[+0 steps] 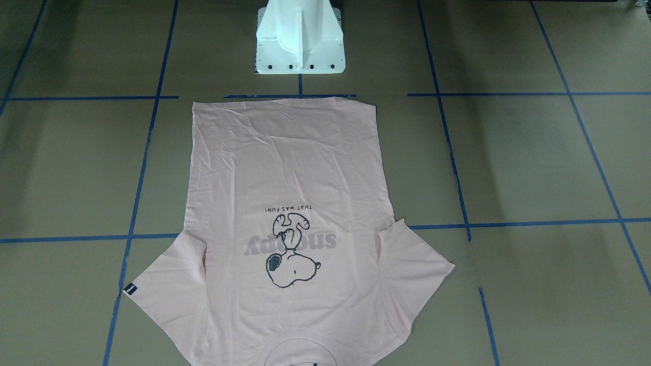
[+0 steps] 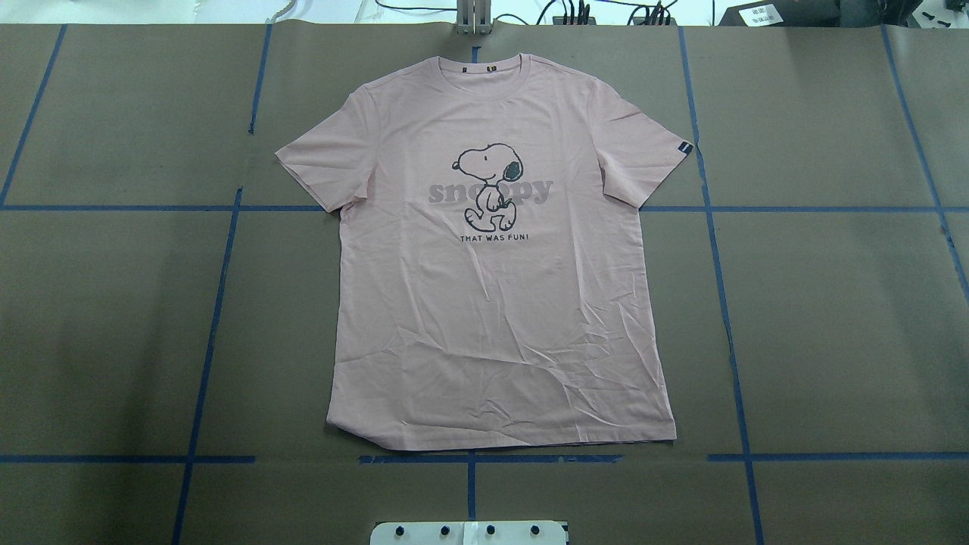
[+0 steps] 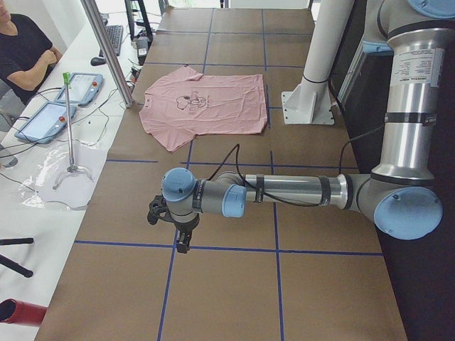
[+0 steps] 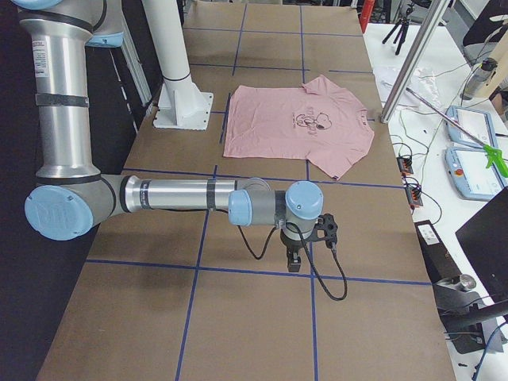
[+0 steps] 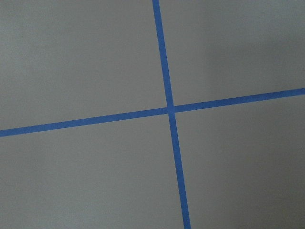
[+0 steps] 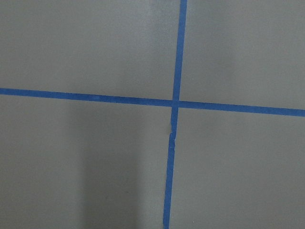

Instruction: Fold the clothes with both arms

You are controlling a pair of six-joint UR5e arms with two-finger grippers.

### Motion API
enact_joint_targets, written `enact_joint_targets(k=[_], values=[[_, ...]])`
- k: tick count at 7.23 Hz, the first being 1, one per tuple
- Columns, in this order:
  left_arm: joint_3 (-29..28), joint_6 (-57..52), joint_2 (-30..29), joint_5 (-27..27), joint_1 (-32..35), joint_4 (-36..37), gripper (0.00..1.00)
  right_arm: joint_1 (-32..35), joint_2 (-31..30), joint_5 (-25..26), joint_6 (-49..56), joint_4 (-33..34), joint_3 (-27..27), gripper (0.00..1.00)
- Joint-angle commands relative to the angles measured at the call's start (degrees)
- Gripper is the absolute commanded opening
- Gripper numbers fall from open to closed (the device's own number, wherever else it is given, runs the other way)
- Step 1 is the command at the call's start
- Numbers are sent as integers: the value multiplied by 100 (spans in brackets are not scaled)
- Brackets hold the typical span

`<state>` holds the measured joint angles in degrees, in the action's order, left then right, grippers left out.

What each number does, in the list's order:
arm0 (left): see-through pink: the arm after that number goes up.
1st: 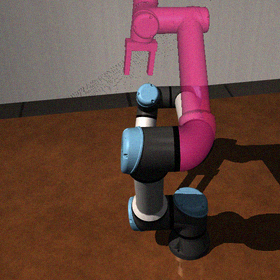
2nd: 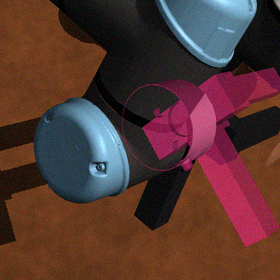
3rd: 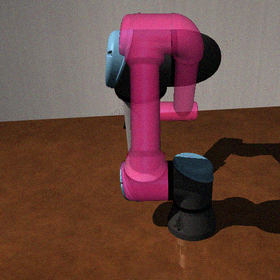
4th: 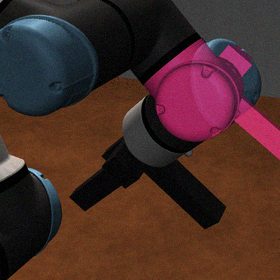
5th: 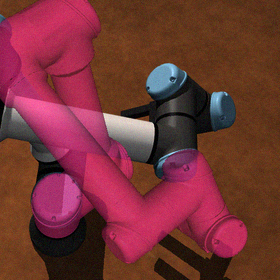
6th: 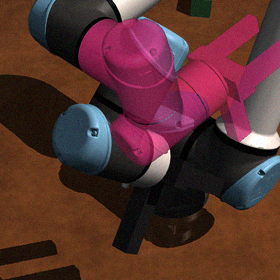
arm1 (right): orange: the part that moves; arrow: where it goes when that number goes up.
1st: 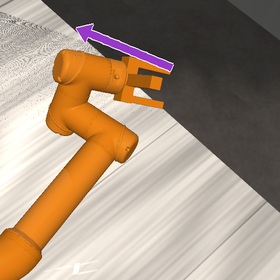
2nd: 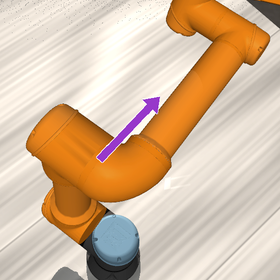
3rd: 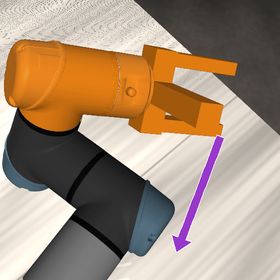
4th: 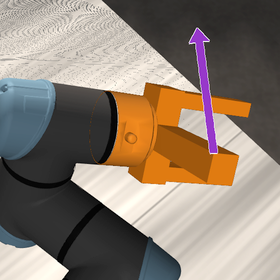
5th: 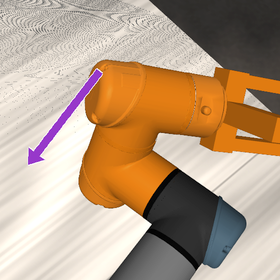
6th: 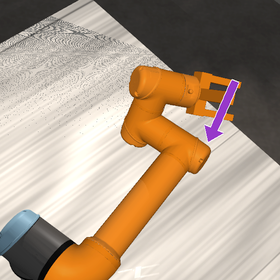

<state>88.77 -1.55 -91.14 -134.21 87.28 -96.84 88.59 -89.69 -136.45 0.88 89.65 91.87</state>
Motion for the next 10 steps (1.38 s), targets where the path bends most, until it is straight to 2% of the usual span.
enact_joint_targets(k=[1, 3, 5, 6, 7, 8, 10], values=[[0, -3, 0, 0, 0, -2, 100, 0, 65, -39, -70, 8, 41, 100], [9, -46, -122, 0, 0, -63, 100, -8, 310, -110, -80, 8, -19, 100], [-87, 6, -762, -9, -9, -203, 100, -646, 975, -14, -80, -158, -37, 100], [8, 6, -1156, -18, -18, -317, 100, -746, 1197, -22, -132, -446, -194, 100], [9, -11, -1325, -27, -113, -614, 100, -990, 1487, 56, -315, -1023, -448, 100], [-9, 23, -1301, -1, -689, -1487, 100, -1219, 1907, 153, -491, -1211, -712, 100], [9, 392, -1327, -27, -800, -1873, 100, -1667, 2533, 171, -1173, -1231, -977, 100]])
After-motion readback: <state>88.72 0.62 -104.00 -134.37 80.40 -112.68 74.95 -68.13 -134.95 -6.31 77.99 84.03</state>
